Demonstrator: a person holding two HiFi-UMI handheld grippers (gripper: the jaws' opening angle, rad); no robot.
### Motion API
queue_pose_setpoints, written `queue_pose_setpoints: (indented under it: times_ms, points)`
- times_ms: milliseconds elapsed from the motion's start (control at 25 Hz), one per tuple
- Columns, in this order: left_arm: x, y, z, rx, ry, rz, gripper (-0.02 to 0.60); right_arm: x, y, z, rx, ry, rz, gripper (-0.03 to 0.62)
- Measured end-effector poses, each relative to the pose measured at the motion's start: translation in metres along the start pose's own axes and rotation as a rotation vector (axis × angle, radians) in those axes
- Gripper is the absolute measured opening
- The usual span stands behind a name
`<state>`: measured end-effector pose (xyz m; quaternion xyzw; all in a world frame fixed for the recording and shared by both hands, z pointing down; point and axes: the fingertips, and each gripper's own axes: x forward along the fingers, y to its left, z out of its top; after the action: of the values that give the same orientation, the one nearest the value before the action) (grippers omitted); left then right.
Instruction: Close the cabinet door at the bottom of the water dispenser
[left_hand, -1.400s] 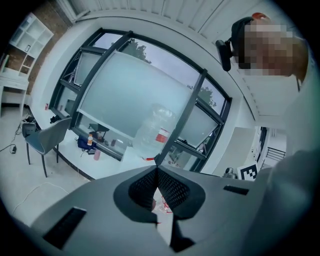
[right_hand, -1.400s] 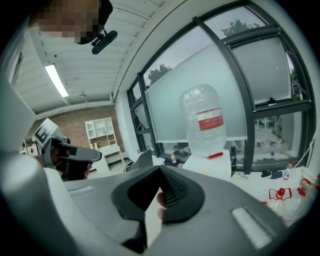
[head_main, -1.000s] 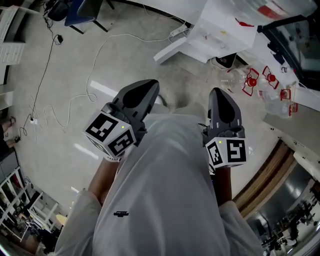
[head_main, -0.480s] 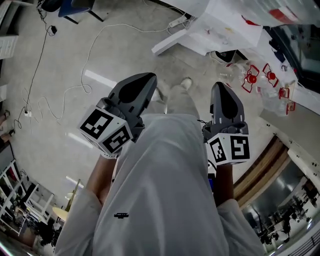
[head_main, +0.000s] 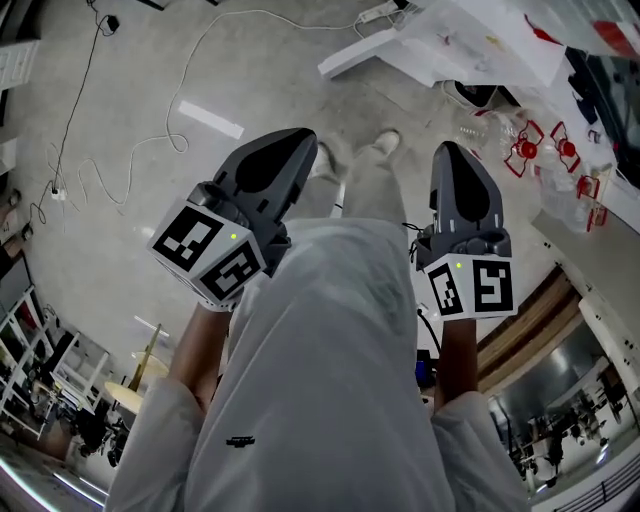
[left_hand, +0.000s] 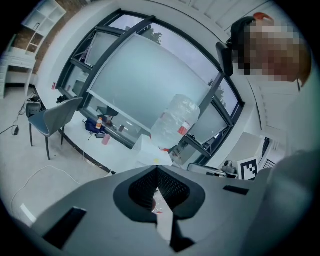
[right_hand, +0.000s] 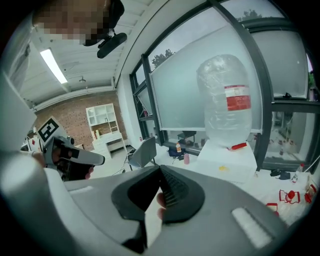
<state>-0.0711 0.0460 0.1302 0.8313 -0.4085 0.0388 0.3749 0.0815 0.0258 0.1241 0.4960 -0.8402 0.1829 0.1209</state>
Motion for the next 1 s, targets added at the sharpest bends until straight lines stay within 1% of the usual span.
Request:
queue_pose_setpoints:
  times_ms: [280, 520, 760, 1000]
  points:
    - [0.015, 0.011, -0.015, -0.021, 0.034, 0.026, 0.000, 0.030, -0.007, -0.018, -0.002, 0.035, 0.041, 0.009]
    - [0.032, 0.033, -0.022, -0.030, 0.032, 0.080, 0.000, 0.064, -0.015, -0.040, -0.007, 0.082, 0.094, 0.009]
    - [0.042, 0.066, -0.025, -0.085, 0.018, 0.138, 0.000, 0.104, -0.016, -0.061, 0.011, 0.130, 0.148, 0.011]
    - [0.053, 0.099, -0.032, -0.131, 0.017, 0.175, 0.000, 0.145, -0.014, -0.081, 0.012, 0.168, 0.192, 0.009]
